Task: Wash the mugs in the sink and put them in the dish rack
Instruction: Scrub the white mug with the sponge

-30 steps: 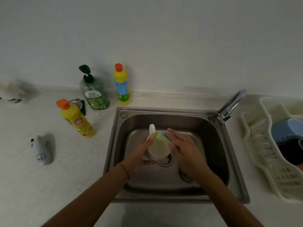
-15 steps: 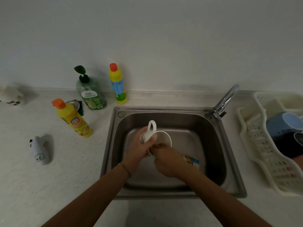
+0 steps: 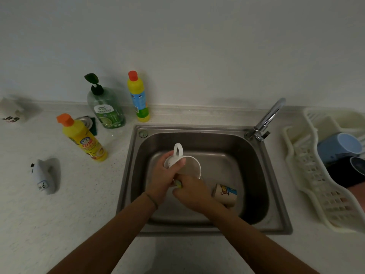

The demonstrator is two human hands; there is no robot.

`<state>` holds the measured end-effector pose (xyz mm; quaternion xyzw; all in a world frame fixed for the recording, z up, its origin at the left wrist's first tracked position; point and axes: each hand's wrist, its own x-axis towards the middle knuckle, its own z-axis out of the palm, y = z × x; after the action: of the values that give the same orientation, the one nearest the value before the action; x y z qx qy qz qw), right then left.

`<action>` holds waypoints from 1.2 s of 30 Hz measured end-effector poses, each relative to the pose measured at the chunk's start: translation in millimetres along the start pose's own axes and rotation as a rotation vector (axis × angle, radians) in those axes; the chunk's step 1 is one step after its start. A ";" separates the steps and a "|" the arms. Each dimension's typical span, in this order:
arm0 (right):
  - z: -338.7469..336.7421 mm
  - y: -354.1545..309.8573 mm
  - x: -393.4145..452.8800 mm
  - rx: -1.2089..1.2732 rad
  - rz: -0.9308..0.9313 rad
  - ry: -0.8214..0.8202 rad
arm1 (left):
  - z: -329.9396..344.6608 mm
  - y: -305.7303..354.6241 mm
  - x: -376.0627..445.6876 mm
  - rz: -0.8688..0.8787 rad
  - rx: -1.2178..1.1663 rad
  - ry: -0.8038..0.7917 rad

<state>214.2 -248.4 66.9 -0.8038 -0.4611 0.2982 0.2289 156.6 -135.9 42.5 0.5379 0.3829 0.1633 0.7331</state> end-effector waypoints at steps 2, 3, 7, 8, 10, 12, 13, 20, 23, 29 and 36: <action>-3.6 8.0 -2.8 -0.158 -0.055 -0.038 | -2.8 0.4 0.8 0.006 0.023 0.008; -6.1 14.2 -4.2 -0.346 -0.078 -0.061 | -4.8 0.4 2.6 0.024 0.054 0.014; 1.1 12.7 -0.3 -0.296 -0.033 0.082 | 3.6 0.6 5.3 0.100 0.112 0.053; 5.7 5.4 1.1 -0.175 -0.034 0.142 | 6.8 0.0 5.6 0.092 0.097 0.063; 6.9 5.2 -0.1 -0.134 -0.046 0.143 | 8.6 0.0 6.2 0.070 0.062 0.072; 1.2 23.8 -1.9 -0.318 -0.109 0.097 | 4.0 -0.5 7.5 0.057 0.087 0.074; -1.9 33.9 -2.8 -0.439 -0.151 0.082 | 2.3 -2.7 9.0 0.058 0.119 0.080; 13.1 23.4 -8.7 -0.227 -0.139 0.137 | 0.7 -6.8 5.5 0.104 0.181 0.054; 12.1 37.6 -9.2 -0.373 -0.185 0.151 | -3.6 -8.9 5.2 0.176 0.250 0.035; 23.9 32.8 -15.6 -0.205 -0.188 0.210 | -1.9 -11.0 4.5 0.158 0.203 0.052; 35.2 18.0 -18.0 -0.054 -0.066 0.289 | 7.7 -10.3 -0.4 0.159 0.166 0.039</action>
<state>193.6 -269.4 35.0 -0.8287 -0.4572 0.1594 0.2808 160.2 -145.0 34.2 0.6222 0.3656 0.1992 0.6630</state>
